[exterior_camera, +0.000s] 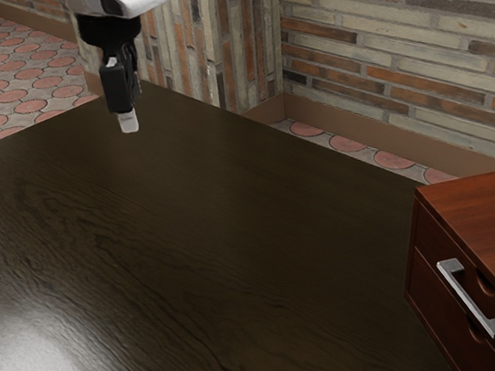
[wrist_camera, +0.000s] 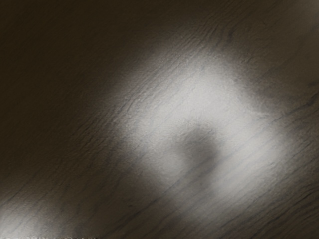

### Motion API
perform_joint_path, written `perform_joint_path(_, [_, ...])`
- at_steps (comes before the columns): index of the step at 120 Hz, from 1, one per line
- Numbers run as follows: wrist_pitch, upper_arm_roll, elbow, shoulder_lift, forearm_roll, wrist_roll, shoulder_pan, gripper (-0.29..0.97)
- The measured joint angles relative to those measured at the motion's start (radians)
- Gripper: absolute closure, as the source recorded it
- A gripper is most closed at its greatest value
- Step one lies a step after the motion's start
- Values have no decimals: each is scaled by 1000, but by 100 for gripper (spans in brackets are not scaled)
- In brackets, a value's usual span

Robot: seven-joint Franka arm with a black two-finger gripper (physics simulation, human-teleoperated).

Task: Pull the drawer handle with one arm to open the drawer

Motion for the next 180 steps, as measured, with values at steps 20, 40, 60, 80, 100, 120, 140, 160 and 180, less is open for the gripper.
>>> perform_joint_path(20, [3, 4, -2, 23, -2, -5, 29, 0])
perform_joint_path(40, [2, -3, -9, 46, -14, -8, 10, 0])
perform_joint_path(60, [0, -5, -171, -75, -14, 12, -30, 0])
perform_joint_path(80, [32, -73, -421, -247, -12, 138, -25, 0])
perform_joint_path(100, [148, -106, -567, -373, -11, 361, -82, 0])
perform_joint_path(120, [246, -161, -602, -381, -10, 555, -132, 0])
perform_joint_path(140, [382, -175, -638, -358, -79, 727, -153, 0])
perform_joint_path(160, [531, -175, -657, -309, -185, 879, -171, 2])
perform_joint_path(180, [663, -174, -705, -287, -240, 994, -225, 4])
